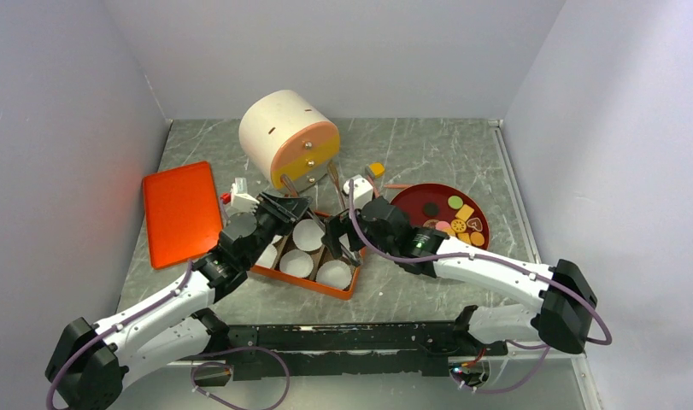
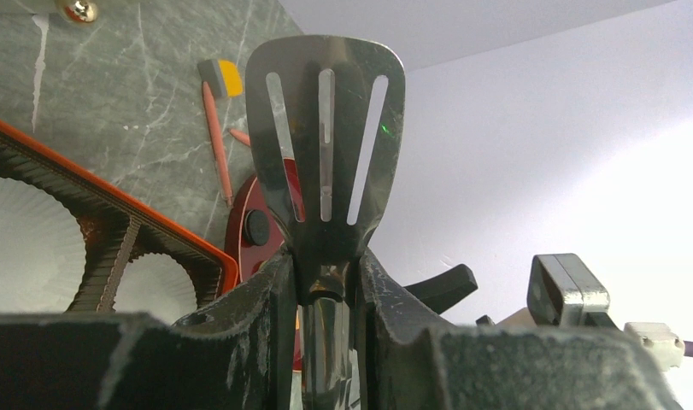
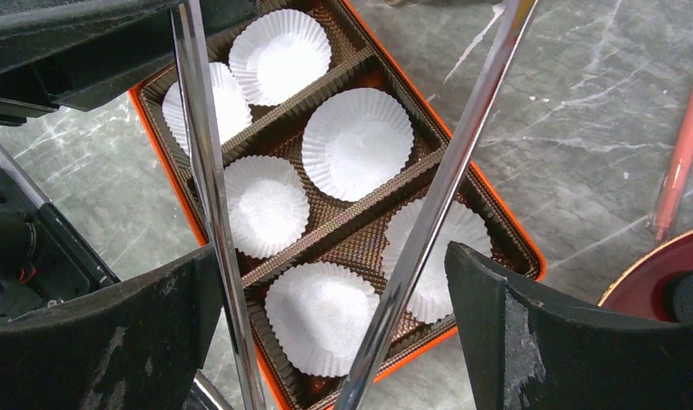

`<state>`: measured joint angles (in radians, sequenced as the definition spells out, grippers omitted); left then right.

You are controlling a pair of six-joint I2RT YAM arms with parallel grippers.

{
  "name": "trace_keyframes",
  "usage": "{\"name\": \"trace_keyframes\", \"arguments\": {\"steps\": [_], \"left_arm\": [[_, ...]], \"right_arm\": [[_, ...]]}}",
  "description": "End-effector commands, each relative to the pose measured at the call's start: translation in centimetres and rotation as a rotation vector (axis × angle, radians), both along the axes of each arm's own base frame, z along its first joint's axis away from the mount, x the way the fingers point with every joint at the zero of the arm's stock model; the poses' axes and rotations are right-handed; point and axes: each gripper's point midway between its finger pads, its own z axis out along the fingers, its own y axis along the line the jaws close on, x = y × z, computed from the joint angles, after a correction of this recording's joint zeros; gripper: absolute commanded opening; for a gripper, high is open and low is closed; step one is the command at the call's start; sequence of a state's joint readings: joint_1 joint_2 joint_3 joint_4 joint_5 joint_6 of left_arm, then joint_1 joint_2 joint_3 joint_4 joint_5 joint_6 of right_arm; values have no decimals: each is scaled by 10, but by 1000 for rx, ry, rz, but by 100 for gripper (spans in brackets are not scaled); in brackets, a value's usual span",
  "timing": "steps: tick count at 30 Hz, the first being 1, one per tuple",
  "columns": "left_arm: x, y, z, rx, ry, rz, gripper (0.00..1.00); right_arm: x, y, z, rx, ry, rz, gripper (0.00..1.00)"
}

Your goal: Pack the cookies

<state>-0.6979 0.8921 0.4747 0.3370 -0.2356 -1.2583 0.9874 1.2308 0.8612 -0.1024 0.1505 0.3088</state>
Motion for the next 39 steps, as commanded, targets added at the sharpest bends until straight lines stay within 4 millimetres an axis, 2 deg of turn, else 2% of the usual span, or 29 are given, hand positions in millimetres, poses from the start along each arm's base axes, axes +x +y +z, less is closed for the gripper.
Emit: {"name": "trace_keyframes", "arguments": {"steps": [1,14,21,27,32,39], "left_arm": [[-4,-5,22,-76,-47,-30,5],[-7,-23,17,-109,-32,-112,5],[-7,-19,13,-89,-25,-94,5],[-8,-18,13,-85,-26,-94,5],[-7,-18,11,-72,-20,-94,14],[-7,-19,6,-40,-9,-99,36]], "right_arm": [[5,16,16,83,-30,11,99],[17,26,26,79,-58,1,92],[22,26,35,74,-74,-16,91],[21,27,30,55,-57,-8,84],[18,27,27,52,-52,5,75],[14,29,29,56,-49,32,60]]}}
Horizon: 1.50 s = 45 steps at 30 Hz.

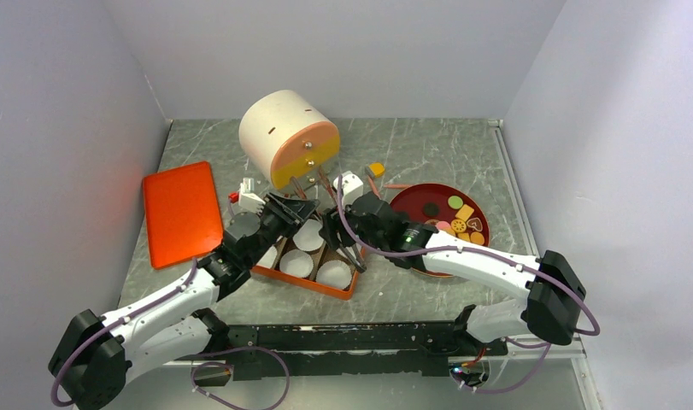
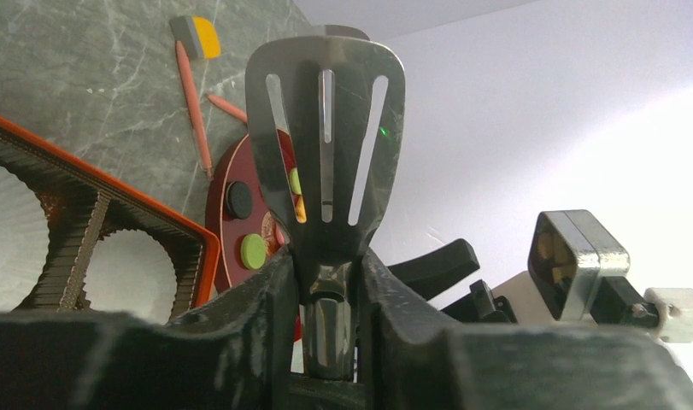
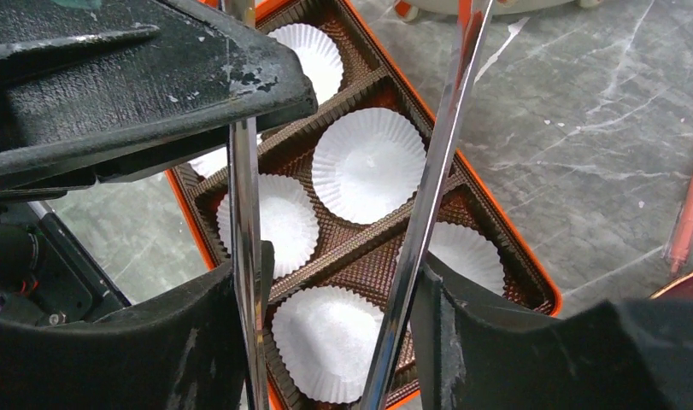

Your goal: Pack the cookies

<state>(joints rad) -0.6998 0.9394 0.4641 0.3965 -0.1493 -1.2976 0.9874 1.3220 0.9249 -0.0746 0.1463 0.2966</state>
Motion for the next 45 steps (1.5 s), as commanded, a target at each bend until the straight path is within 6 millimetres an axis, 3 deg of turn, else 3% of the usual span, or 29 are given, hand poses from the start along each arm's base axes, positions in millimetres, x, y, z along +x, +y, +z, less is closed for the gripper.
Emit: {"name": "trace_keyframes", "arguments": {"steps": [1,3,6,12,28,45], "left_arm": [[-2,-2,10,3,-30,-16,41],[-2,-2,9,14,-29,-18,58],[-3,-1,4,30,-15,-17,72],[-2,0,-3,54,2,-11,78],[5,-4,-11,82,21,-5,73],[4,-6,-42,102,100,-10,51]], "right_arm": [[2,11,29,64,-42,28,58],[1,11,30,66,-40,34,56],[-1,12,31,68,-36,41,53],[-6,13,37,88,-38,67,48],[-26,26,38,86,-11,221,43],[-28,23,59,121,-42,223,44]]}}
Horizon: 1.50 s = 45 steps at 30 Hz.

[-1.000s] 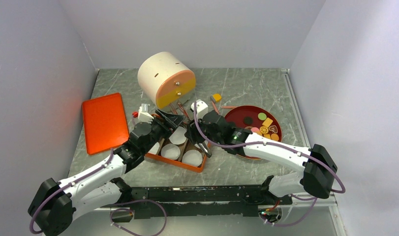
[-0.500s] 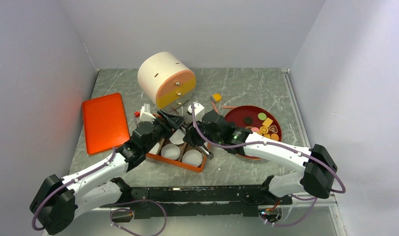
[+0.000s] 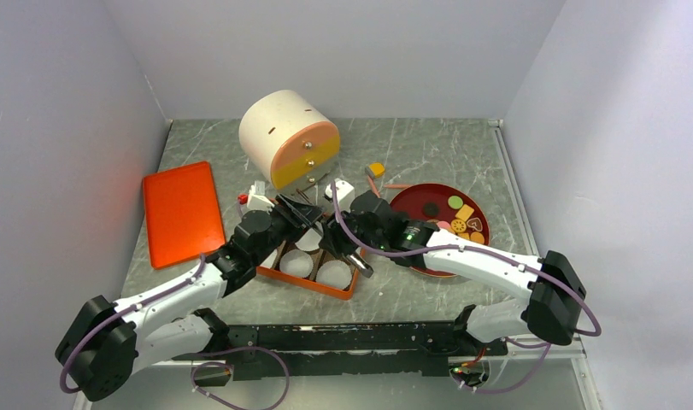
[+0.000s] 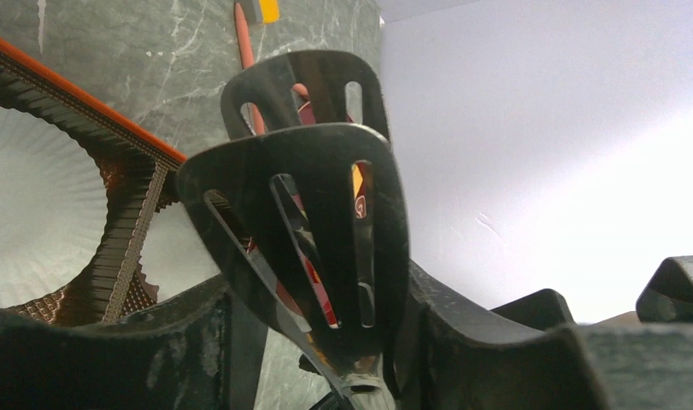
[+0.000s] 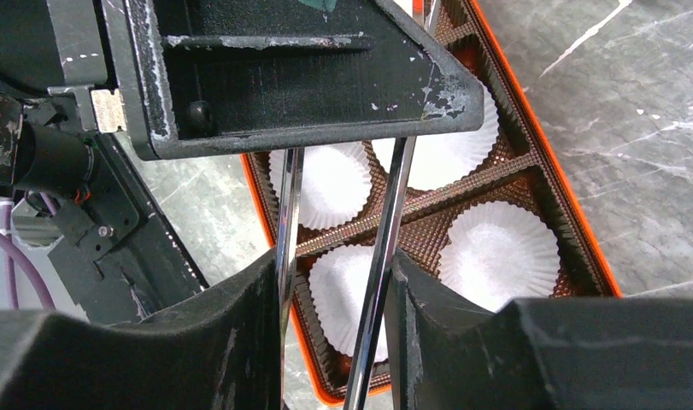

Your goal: Pack the cookies

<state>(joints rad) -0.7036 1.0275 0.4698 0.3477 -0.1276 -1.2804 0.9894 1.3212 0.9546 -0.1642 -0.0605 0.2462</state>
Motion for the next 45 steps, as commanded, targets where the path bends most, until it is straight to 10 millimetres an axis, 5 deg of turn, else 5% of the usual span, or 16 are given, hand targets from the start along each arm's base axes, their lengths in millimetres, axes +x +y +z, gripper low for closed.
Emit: {"name": "trace_keyframes", "arguments": {"steps": [1,16,26,30,39,45], "left_arm": [[2,3,-3,5,10,21,50],[-3,0,-5,-89,55,17,30],[-3,-1,8,-158,67,27,6],[-4,0,9,-167,69,26,10],[-6,8,3,-146,76,56,47],[-8,5,0,-170,92,39,33]], "right_arm": [[6,11,64,156,-105,11,45],[3,14,62,163,-91,24,43],[9,16,49,112,-67,5,40],[10,15,49,101,-66,2,33],[5,8,59,101,-83,11,27],[4,7,62,118,-92,12,30]]}}
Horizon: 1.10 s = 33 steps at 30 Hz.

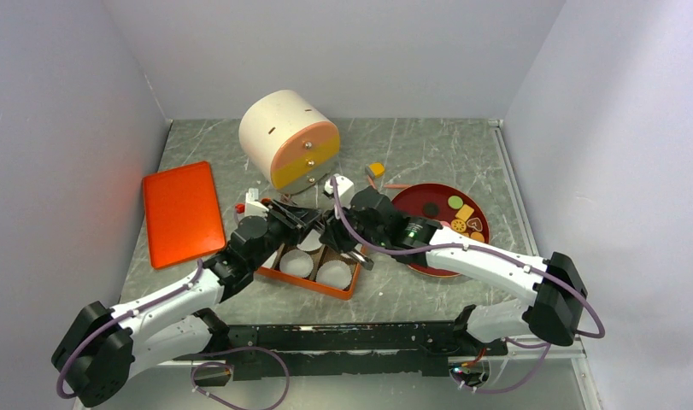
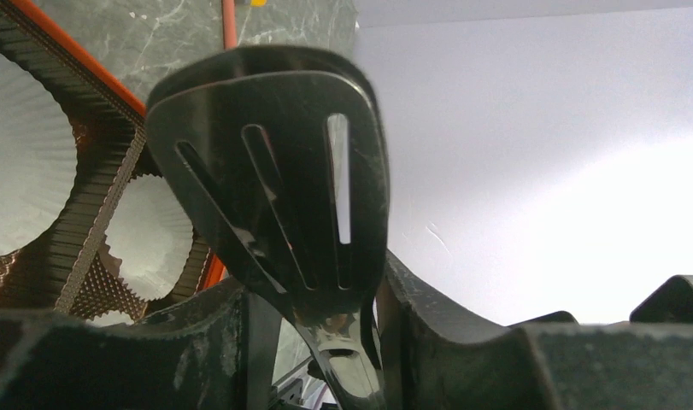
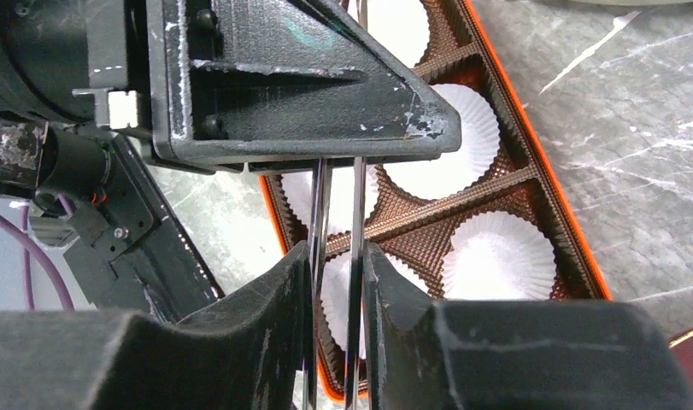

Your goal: Pack the cookies

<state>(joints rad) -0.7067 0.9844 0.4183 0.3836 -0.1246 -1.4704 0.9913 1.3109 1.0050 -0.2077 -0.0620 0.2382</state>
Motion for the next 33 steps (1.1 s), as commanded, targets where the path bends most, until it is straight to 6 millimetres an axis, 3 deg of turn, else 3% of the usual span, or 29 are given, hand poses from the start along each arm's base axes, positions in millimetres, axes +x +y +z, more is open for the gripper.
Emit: {"name": "trace_keyframes", "arguments": {"steps": [1,8,16,33], "left_arm": [[-1,2,-6,-2,13,3,29],[-3,-1,-2,-49,21,-6,5],[-5,1,-3,-124,64,8,5],[-3,-1,-1,-160,87,13,5]], "right_arm": [[4,6,43,105,-75,6,30],[6,8,37,99,-66,0,33],[7,8,35,97,-65,-6,40],[8,15,24,78,-40,2,41]]}}
